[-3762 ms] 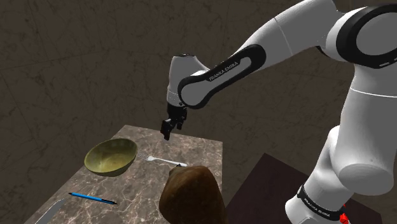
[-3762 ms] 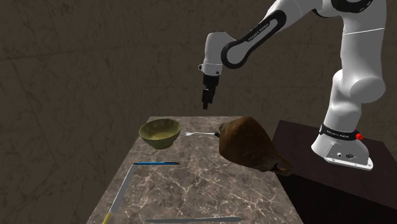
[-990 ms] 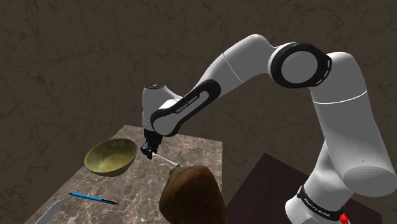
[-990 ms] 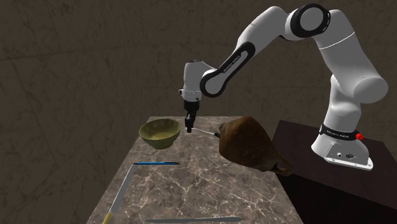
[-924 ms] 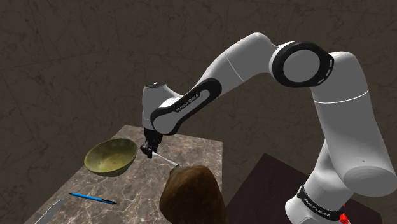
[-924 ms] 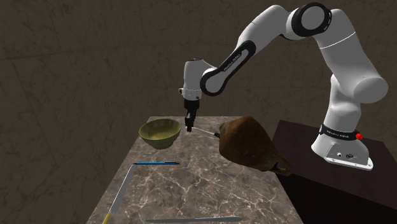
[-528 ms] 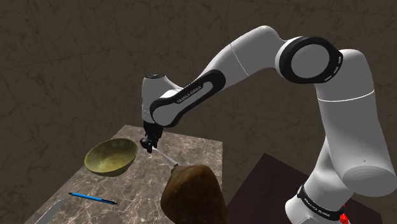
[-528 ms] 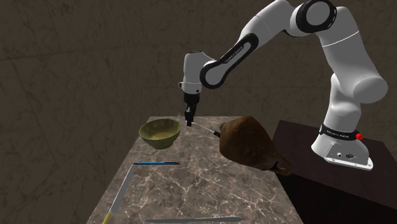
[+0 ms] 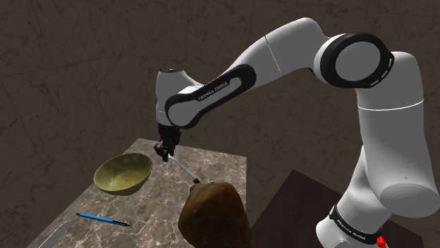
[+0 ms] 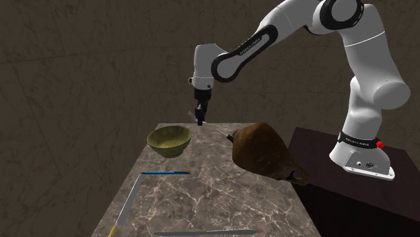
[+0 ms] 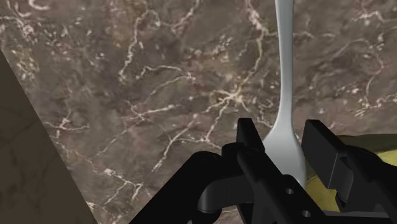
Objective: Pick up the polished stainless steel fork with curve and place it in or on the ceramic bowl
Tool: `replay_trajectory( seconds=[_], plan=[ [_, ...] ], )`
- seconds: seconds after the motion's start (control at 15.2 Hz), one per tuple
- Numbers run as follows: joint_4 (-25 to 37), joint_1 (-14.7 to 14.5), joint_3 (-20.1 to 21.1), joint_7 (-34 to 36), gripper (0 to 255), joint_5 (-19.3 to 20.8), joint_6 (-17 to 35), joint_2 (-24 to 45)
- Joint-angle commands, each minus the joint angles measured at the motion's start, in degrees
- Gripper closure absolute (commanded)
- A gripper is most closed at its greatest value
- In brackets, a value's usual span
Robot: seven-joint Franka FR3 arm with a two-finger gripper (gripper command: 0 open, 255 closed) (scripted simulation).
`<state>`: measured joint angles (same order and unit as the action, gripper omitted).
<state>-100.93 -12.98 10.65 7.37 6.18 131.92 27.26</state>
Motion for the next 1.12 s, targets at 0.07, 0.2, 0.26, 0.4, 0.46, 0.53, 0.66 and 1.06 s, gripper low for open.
replay_trajectory(
  seconds=[0.07, 0.2, 0.26, 0.4, 0.46, 0.53, 0.66, 1.06],
  plan=[
    [0.73, 0.12, 0.17, -0.21, 255, -0.31, -1.84, -1.13],
    [1.19, 0.19, 0.28, -0.34, 255, -0.51, -3.06, -1.9],
    [1.45, 0.22, 0.33, -0.4, 255, -0.61, -3.68, -2.27],
    [1.99, 0.28, 0.43, -0.52, 255, -0.8, -4.93, -2.98],
    [2.29, 0.31, 0.47, -0.58, 255, -0.89, -5.56, -3.32],
    [2.59, 0.33, 0.51, -0.63, 255, -0.98, -6.19, -3.66],
    [3.06, 0.36, 0.58, -0.71, 255, -1.11, -7.13, -4.14],
    [21.68, -5.14, 0.77, 4.27, 255, 1.27, -14.31, 7.52]
  ],
)
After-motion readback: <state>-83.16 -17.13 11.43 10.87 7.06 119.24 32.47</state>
